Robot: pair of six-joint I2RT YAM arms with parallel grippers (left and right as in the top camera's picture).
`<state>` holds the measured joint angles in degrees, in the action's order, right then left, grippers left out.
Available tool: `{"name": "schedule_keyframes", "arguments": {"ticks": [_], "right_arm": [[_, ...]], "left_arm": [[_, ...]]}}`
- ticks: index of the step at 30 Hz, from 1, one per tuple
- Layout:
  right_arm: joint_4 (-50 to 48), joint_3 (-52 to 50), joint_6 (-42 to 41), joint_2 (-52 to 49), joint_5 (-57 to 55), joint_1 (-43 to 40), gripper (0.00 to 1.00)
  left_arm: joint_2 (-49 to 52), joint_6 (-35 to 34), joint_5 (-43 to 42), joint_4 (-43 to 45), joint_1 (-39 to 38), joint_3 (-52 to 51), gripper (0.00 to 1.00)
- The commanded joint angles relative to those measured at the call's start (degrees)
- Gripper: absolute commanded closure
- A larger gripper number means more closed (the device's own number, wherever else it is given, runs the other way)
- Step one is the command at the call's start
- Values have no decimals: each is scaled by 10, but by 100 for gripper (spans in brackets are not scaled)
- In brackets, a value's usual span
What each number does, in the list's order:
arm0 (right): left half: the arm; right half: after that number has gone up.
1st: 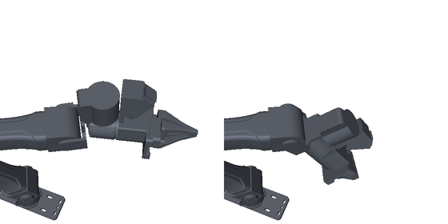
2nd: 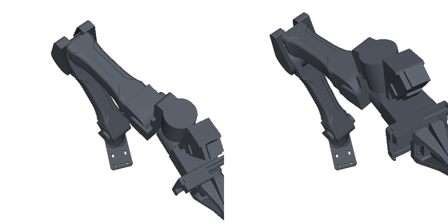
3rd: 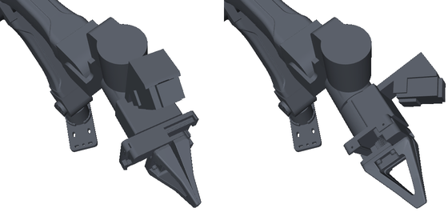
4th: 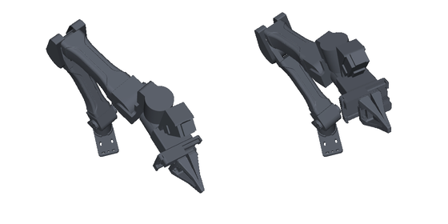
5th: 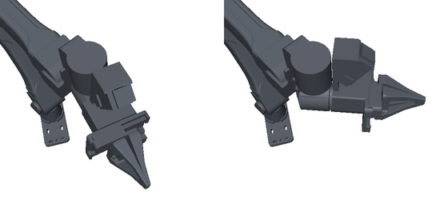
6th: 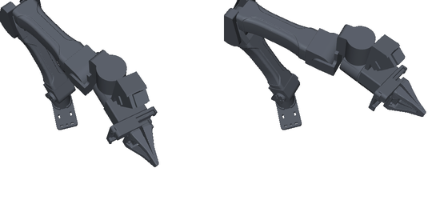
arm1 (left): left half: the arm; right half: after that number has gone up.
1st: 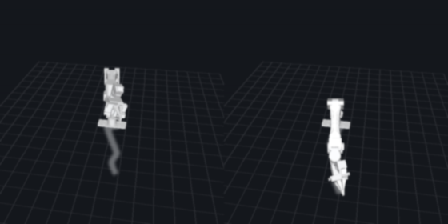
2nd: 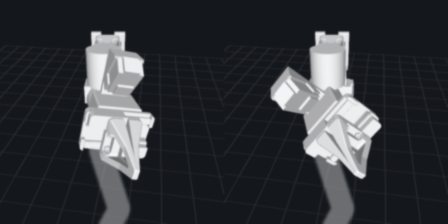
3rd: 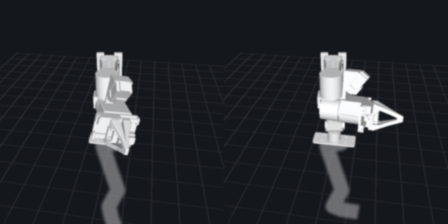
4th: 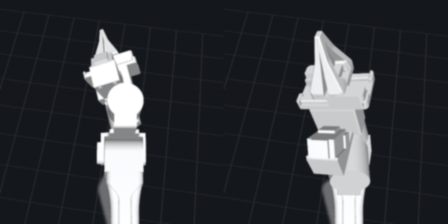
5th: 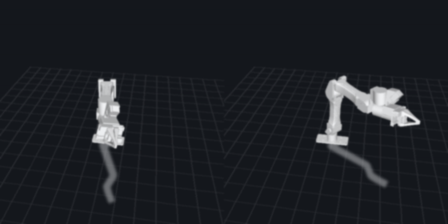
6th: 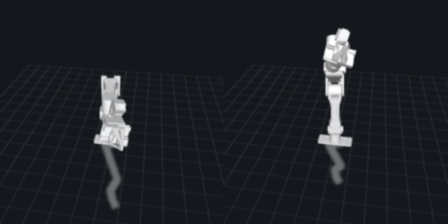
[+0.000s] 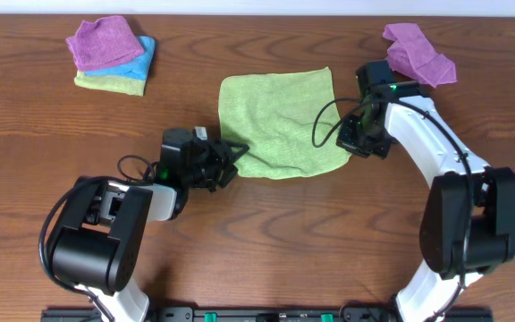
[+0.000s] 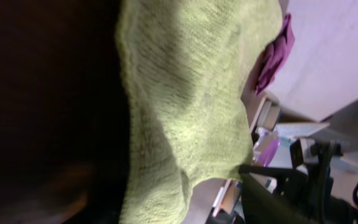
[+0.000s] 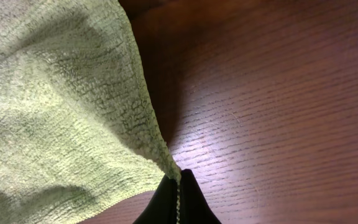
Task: Fold the cloth
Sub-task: 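Move the left gripper to the cloth's left edge and grasp it, then hold both cloth edges and pull them apart to stretch the cloth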
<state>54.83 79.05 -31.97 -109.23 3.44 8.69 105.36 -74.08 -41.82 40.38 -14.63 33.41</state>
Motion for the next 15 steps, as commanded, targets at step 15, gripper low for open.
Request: {"name": "schedule_keyframes", "arguments": {"ticks": [15], "right_arm": [[49, 0, 3, 2, 5, -5, 99]], "left_arm": [[4, 9, -145, 1, 67, -1, 94]]}}
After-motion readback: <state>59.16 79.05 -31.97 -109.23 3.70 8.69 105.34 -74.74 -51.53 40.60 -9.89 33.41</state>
